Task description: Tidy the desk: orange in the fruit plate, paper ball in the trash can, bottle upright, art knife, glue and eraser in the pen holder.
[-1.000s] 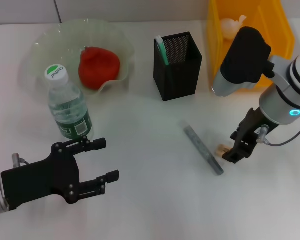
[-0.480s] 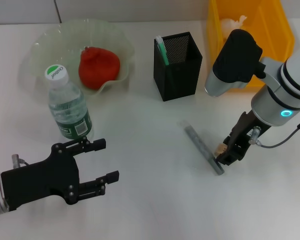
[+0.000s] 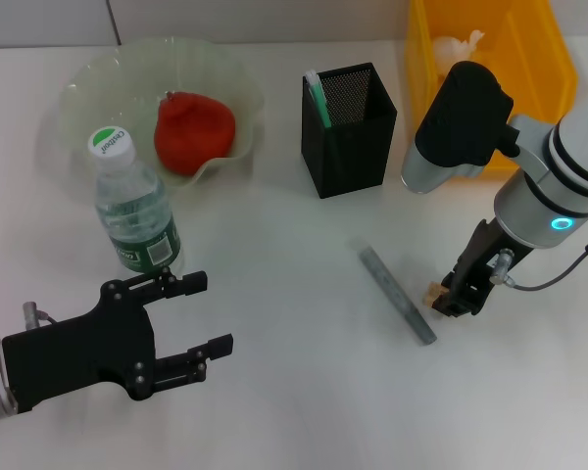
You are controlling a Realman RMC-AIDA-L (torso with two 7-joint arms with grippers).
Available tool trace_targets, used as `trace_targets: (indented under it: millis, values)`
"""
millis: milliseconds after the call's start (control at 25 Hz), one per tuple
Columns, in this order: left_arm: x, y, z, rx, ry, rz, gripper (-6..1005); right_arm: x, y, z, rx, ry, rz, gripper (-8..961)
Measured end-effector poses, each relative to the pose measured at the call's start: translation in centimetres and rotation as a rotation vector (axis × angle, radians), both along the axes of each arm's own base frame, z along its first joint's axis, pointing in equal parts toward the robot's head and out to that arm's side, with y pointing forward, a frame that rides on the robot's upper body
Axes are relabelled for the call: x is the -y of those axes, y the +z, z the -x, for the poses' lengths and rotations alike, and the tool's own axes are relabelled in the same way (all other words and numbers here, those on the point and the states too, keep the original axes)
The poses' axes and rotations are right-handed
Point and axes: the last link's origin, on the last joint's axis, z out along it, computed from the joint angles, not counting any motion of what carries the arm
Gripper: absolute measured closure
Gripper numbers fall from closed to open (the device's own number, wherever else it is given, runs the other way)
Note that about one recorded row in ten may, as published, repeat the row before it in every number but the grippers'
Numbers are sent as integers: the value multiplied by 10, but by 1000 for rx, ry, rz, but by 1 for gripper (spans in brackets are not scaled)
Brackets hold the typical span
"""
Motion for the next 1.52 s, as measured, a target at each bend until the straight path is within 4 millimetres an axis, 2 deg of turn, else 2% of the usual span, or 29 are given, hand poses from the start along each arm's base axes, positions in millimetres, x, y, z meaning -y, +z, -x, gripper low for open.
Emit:
trace_targets:
  millis: [160,280,320,360,400,440,480,600,640,720,760,880,1000,1360,1520]
  values:
    - [0,0,0,1,1,0,259,0,5,5,-11,10,-18,705]
    - [0,0,0,2,1,0,261,-2,21,17,-32,35,-63,706]
    - [0,0,0,3,1,-1,261,-4,30,23,-44,50,-93,707]
    - [0,0,0,5,1,-2,261,-7,49,35,-66,76,-145,707]
    - [0,0,0,5,1,-2,261,-7,49,35,-66,76,-145,707]
    - [0,1,-1,6,0,-2,261,-9,70,51,-98,111,-203,707]
    - [0,1,-1,6,0,-2,261,-9,70,51,-98,111,-203,707]
    - [0,1,-1,6,-2,-3,261,-16,96,72,-151,174,-301,708]
    - [0,1,-1,6,-3,-3,261,-27,108,82,-192,207,-373,708]
    - [0,0,-1,6,-4,-4,261,-33,111,86,-210,219,-401,708]
    - [-1,0,-1,5,-5,-5,261,-45,111,88,-241,232,-439,709]
    - [-1,0,-2,5,-6,-6,261,-56,104,84,-259,236,-453,709]
    - [-1,0,-2,6,-6,-6,261,-70,86,84,-317,246,-440,710]
    - [0,-1,-1,4,-4,-3,261,-81,54,87,-351,204,-350,711]
    - [0,-1,-1,3,-4,-1,261,-83,50,83,-345,189,-341,660]
